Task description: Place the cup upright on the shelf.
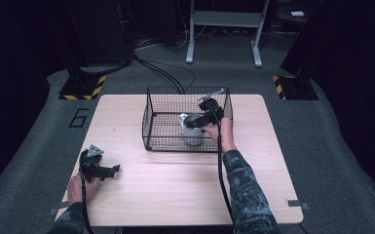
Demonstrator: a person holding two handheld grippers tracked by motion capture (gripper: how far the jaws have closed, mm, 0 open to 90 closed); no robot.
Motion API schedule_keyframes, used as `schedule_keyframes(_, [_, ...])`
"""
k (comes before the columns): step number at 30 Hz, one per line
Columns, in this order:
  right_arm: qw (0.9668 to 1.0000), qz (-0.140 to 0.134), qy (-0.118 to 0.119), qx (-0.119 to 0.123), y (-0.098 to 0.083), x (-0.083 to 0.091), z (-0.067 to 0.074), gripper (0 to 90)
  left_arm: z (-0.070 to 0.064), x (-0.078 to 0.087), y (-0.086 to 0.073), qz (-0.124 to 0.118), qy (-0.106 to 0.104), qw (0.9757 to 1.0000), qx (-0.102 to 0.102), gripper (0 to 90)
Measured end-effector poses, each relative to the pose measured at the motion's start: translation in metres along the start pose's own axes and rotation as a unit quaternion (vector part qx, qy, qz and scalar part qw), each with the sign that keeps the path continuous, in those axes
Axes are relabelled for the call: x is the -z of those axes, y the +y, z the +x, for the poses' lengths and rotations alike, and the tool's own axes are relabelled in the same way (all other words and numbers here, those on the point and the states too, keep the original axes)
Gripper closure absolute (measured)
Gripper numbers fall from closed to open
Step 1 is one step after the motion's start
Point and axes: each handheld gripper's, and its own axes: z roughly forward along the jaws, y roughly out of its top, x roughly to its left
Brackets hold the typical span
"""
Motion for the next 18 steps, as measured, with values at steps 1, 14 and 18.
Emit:
schedule_keyframes(1, [1.0,-0.006,0.001,0.001,0.0,0.004,0.001,0.0,0.0,0.0,0.0,0.0,0.0,1.0,0.0,0.1])
schedule_keyframes(14, [0.9972,-0.063,0.01,0.04,-0.015,0.064,0.023,0.0,0.0,0.0,0.0,0.0,0.0,1.0,0.0,0.1])
schedule_keyframes(18, [0.9958,-0.076,0.006,0.051,-0.024,0.082,0.029,0.0,0.0,0.0,0.0,0.0,0.0,1.0,-0.001,0.1])
